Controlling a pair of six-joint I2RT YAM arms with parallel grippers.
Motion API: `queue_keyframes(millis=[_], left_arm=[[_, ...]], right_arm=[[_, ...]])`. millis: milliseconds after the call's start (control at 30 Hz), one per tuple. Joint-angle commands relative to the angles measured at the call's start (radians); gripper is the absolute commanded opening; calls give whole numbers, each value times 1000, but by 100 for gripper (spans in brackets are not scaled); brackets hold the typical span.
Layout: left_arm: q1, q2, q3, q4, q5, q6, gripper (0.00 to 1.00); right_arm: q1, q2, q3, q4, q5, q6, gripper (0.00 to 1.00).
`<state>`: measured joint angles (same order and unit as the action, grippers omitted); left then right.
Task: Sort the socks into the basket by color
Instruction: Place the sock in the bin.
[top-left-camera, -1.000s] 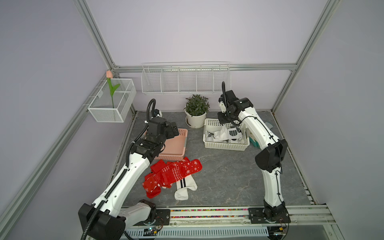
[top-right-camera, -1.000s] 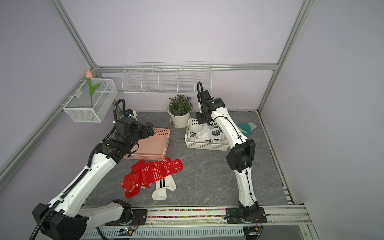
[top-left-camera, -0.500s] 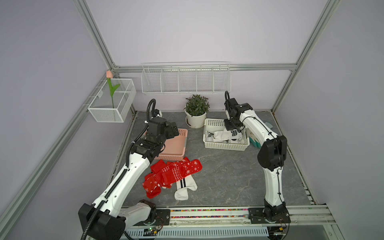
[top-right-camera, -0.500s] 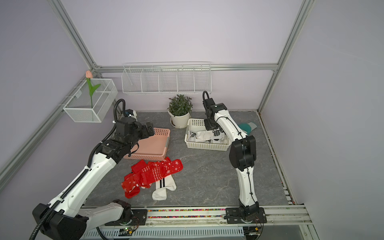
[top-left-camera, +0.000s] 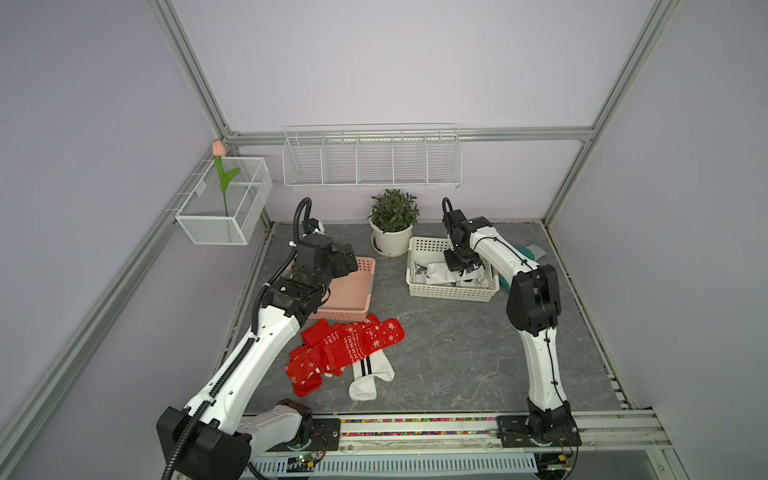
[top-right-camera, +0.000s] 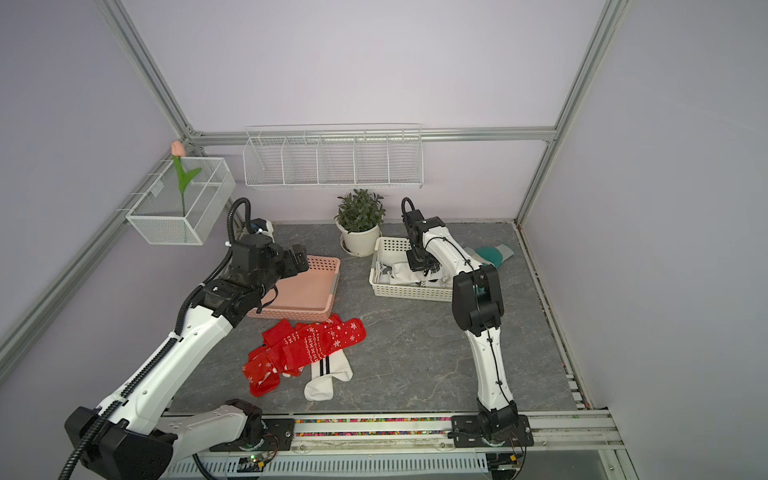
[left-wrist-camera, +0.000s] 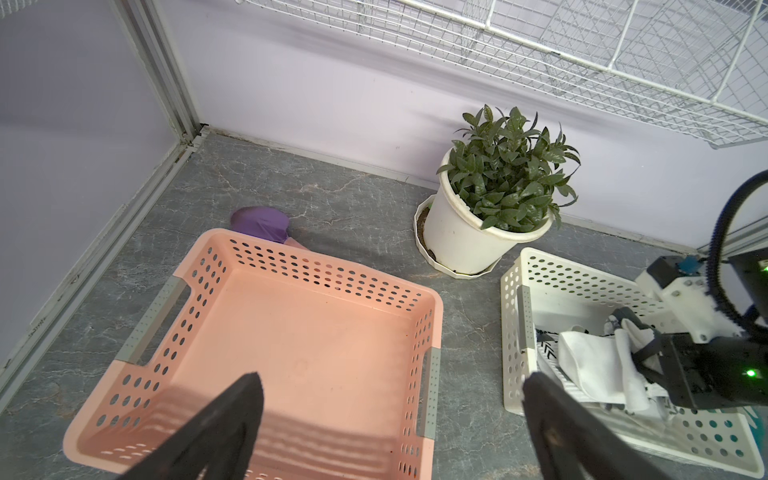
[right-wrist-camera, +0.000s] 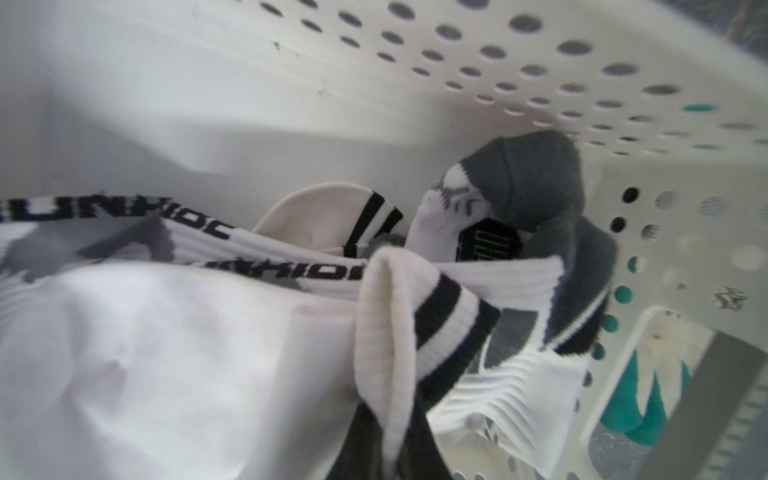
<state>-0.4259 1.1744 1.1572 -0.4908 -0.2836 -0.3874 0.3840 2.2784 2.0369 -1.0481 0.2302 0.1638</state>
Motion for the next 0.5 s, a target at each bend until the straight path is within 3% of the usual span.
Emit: queue_keyframes(millis=[0,200,467], left_arm=[[-2,-3,-2,5,-1,-7,99],[-2,-4,-5,6,-5,-7,99],[-1,5,-4,4,-3,-7,99]], right_arm=[[-14,23,-41,40,-40,26,12],[-18,30,-87,61,-70,31,23],[-19,-77,-130,83,-69,13,38]])
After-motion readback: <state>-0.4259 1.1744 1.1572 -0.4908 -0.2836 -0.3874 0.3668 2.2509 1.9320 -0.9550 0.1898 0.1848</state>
